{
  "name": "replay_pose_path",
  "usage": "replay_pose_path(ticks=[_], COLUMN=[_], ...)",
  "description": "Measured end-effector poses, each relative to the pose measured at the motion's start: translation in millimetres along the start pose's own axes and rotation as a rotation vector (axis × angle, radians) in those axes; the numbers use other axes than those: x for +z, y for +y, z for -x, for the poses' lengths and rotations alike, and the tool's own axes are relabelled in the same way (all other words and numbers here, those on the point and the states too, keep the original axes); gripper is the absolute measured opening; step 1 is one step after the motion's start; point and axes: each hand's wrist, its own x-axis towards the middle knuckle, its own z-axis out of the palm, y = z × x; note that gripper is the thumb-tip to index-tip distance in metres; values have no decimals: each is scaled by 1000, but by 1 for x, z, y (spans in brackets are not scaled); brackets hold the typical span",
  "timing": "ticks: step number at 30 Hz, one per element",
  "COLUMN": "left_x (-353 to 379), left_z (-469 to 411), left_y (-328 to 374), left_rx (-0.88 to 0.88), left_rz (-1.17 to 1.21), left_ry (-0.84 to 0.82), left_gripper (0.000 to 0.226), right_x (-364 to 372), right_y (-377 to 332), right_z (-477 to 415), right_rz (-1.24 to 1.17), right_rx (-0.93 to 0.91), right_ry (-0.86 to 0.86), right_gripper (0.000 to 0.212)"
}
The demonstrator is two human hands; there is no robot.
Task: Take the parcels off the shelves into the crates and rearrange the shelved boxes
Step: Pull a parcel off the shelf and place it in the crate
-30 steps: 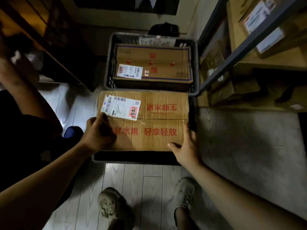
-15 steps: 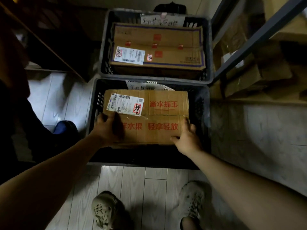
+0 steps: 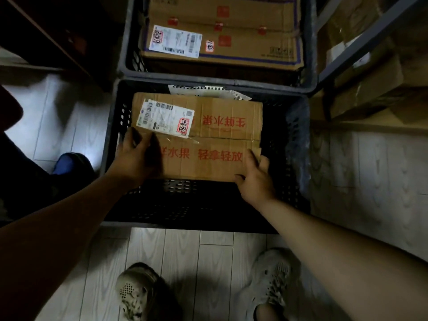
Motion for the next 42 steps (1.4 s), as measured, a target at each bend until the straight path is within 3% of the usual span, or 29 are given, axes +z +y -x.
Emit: replay_pose_path(ticks=[3,5,8,13,21,32,42], left_x=[-4,-8,-26,-103,-226,-317,-372], left_z=[-5,-7,4,60,181,352,456], left_y=[3,2,10,54,124,211,250], left_rx=[84,41,-24,-110,-127,-123,24], left_rz=[-189,-173,-140,-79,12,98,102], left_ry=[-8,-81,-174,-195,-188,-95,23], left_gripper=[77,71,77,83,76,76,77], right_x=[6,4,-17,-97,-230,-355,-399], right_y=[-7,-12,-23,-67,-118,-131,-136], right_z=[-7,-9,-4,42,147,293,430], right_rz=[41,82,143,174,30,95,99], right_rx=[19,92,190,108,51,-32,-116], right_ry=[-66,-158,-229,-229,-294,-243,-23], right_gripper=[77,79,77,68,57,66,67])
